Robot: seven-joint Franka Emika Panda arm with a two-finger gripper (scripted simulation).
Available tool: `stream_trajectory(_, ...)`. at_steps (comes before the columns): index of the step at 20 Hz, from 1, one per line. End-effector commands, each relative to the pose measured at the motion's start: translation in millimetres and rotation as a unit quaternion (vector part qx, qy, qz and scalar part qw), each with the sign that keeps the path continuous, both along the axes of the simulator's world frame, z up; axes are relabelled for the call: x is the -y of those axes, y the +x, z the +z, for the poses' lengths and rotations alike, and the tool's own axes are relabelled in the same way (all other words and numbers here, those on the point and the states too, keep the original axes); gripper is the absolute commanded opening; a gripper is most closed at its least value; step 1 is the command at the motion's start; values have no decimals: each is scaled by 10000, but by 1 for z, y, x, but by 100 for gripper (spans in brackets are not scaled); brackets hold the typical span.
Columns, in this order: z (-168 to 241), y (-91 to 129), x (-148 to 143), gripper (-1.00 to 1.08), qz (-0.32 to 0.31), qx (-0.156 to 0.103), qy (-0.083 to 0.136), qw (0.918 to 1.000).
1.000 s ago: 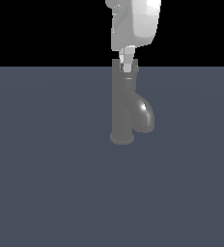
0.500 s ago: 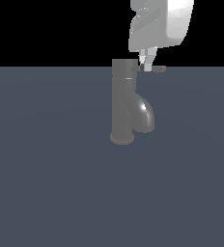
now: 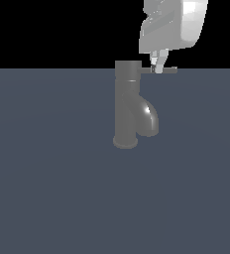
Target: Turn on the faucet by rotating a designated handle.
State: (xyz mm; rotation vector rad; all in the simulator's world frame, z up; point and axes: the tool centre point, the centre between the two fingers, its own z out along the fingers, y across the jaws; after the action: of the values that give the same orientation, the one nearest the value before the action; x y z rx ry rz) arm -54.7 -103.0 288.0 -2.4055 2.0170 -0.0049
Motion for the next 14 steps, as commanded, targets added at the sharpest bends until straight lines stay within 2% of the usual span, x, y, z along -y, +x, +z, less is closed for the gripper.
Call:
stream_trajectory(1,-1,8,9,-100,-40,10,-1,10000)
stream_trajectory(14,-3,42,41,-100,-110,-5,-1,9999)
